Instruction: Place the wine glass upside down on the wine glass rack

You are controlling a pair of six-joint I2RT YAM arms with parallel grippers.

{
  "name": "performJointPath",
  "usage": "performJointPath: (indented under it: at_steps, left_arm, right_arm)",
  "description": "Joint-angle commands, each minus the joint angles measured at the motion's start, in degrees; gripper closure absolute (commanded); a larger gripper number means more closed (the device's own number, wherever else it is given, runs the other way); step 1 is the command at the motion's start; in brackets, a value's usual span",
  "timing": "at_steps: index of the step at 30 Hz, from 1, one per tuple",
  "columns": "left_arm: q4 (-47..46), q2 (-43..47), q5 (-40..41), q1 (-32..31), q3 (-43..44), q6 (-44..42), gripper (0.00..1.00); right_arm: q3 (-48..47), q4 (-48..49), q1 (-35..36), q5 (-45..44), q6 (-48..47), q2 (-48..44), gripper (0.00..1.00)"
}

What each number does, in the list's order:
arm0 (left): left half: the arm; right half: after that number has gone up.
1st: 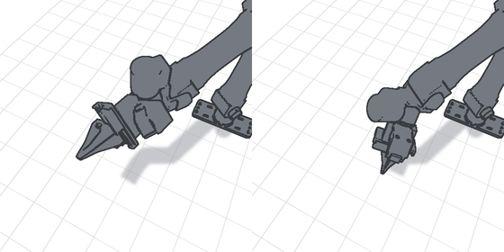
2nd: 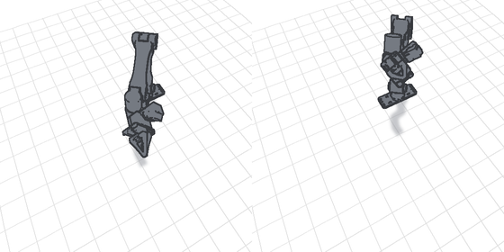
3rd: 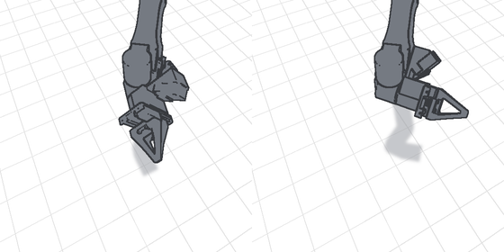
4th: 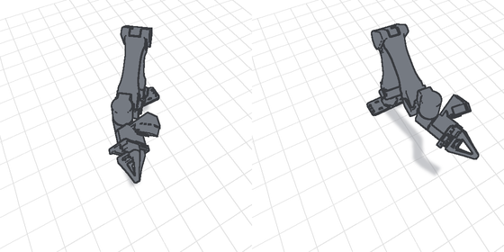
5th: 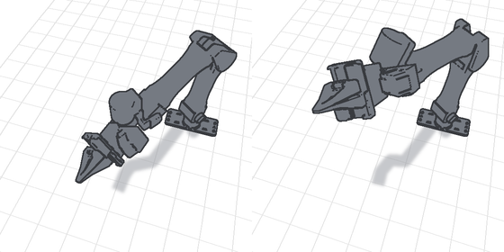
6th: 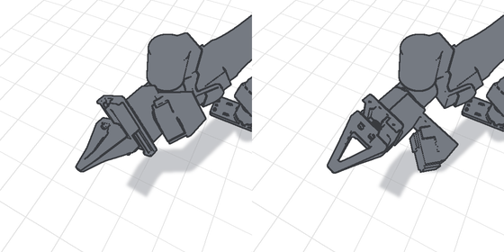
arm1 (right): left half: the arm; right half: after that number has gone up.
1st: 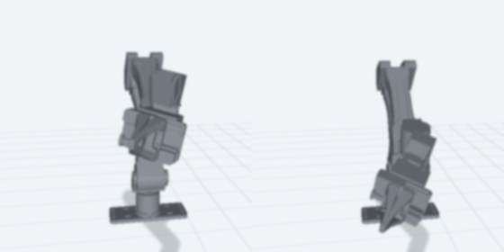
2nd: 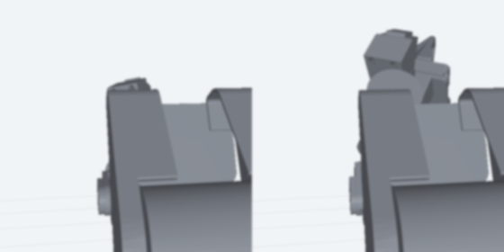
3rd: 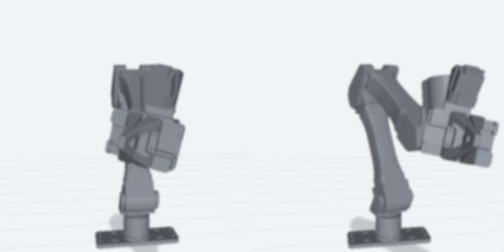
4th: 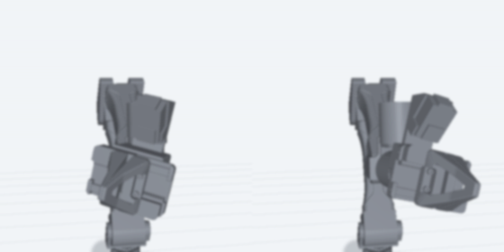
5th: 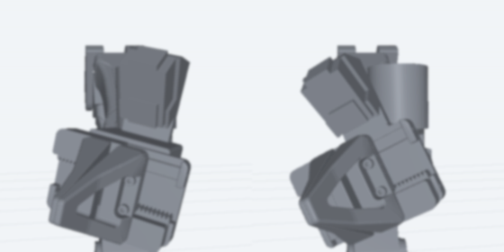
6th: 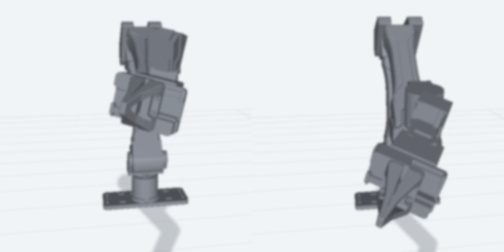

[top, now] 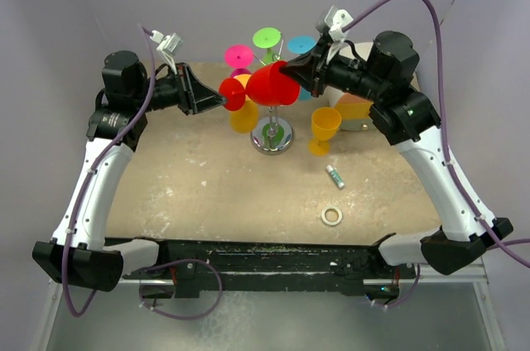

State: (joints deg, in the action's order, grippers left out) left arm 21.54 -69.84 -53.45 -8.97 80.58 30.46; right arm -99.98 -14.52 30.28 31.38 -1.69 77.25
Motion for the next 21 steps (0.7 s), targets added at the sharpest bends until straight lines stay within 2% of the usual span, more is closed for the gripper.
performJointPath:
  at_steps: [1,11,21]
  left_arm:
    - [-1.44,0.02,0.05,-0.7,2.5,-0.76,0.77]
    - [-0.13,-0.23,2.03,-0.7,2.92,-2.04,0.81]
    - [0.05,1.82,4.06,-0.7,2.19,-3.97,1.0]
  right_arm:
    - [0.07,3.1,0.61,0.32,-0.39,-0.44,1.0]
    - [0.17,2.96,0.81,0.67,-0.93,-0.65,1.0]
    - [2.48,3.1,0.83,4.16,-1.3,-1.79,1.0]
